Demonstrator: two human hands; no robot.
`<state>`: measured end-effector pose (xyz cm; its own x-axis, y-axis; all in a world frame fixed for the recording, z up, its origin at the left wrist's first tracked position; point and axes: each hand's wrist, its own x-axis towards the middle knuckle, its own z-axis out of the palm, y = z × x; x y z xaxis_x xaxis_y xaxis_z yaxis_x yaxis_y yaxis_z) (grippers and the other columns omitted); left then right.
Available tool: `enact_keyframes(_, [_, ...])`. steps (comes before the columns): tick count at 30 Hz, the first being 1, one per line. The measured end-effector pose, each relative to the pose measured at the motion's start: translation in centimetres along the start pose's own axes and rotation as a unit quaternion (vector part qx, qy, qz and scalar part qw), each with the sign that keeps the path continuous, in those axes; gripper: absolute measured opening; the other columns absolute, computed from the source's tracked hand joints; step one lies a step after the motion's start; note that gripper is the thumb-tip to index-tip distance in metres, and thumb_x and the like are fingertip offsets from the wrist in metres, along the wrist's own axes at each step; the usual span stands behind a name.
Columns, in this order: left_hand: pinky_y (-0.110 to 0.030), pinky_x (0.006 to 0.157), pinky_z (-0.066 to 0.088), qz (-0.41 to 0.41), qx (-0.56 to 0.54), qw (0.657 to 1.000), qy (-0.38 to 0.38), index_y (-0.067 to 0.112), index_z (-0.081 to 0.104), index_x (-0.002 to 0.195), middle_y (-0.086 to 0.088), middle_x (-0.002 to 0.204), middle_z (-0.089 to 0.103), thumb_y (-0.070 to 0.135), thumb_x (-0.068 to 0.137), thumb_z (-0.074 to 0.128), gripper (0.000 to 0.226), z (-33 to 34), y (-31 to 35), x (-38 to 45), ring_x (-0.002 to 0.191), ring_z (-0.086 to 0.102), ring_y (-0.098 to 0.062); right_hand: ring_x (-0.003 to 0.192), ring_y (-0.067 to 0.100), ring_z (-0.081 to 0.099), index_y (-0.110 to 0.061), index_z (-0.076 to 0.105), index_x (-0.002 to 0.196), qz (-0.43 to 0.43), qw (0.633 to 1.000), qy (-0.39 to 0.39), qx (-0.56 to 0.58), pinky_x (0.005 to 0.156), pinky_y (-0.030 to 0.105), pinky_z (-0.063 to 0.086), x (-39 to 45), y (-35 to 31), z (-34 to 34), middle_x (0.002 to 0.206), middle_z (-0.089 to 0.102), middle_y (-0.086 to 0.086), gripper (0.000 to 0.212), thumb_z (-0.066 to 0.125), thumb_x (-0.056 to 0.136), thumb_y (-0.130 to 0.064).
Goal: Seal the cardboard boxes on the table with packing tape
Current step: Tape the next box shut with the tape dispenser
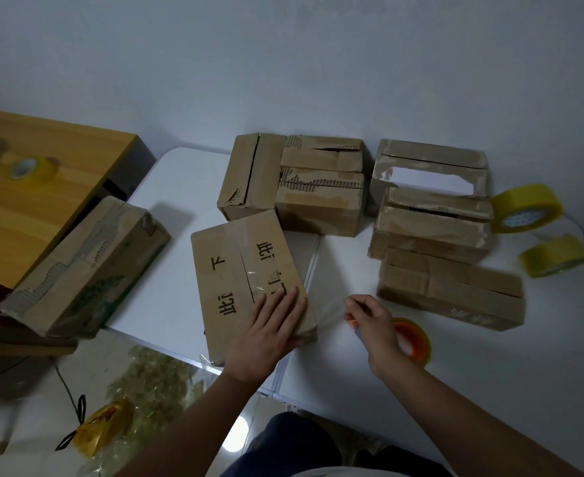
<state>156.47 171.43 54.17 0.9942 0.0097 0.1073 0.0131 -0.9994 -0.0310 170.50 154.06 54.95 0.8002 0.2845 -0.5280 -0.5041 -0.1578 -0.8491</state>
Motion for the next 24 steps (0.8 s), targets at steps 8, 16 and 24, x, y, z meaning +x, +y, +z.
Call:
enact_keyframes(8, [-0.041, 0.117, 0.030, -0.015, -0.087, 0.994, -0.068, 0.027, 0.023, 0.157, 0.003, 0.160, 0.030, 0.069, 0.094, 0.042, 0.078, -1.9, -1.3, 0.4, 0.146, 0.029, -0.019, 0.079, 0.013, 0.060, -0.021, 0.064, 0.091, -0.061, 0.993, -0.023, -0.099, 0.075, 0.028, 0.049, 1.3, 1.2, 0.4, 0.082, 0.064, -0.002, 0.006, 0.059, 0.095, -0.019])
enact_keyframes(16, [-0.040, 0.115, 0.024, 0.004, -0.039, 0.997, -0.066, 0.028, 0.017, 0.158, 0.002, 0.161, 0.029, 0.065, 0.092, 0.047, 0.081, -1.3, -1.9, -0.2, 0.145, 0.030, -0.020, 0.072, 0.006, 0.054, -0.021, 0.055, 0.085, -0.158, 0.968, -0.067, -0.182, 0.067, 0.021, 0.043, 2.3, 1.9, 3.7, 0.080, 0.059, -0.002, 0.017, 0.055, 0.097, -0.010])
enact_keyframes(24, [-0.044, 0.116, 0.025, 0.007, -0.032, 0.997, -0.073, 0.026, 0.016, 0.158, -0.001, 0.162, 0.026, 0.063, 0.091, 0.050, 0.084, -1.0, -1.9, -0.1, 0.146, 0.028, -0.023, 0.082, 0.011, 0.059, -0.018, 0.056, 0.090, -0.170, 0.965, -0.110, -0.169, 0.072, 0.022, 0.048, 2.0, 2.1, 6.0, 0.089, 0.062, 0.002, 0.012, 0.053, 0.098, -0.009])
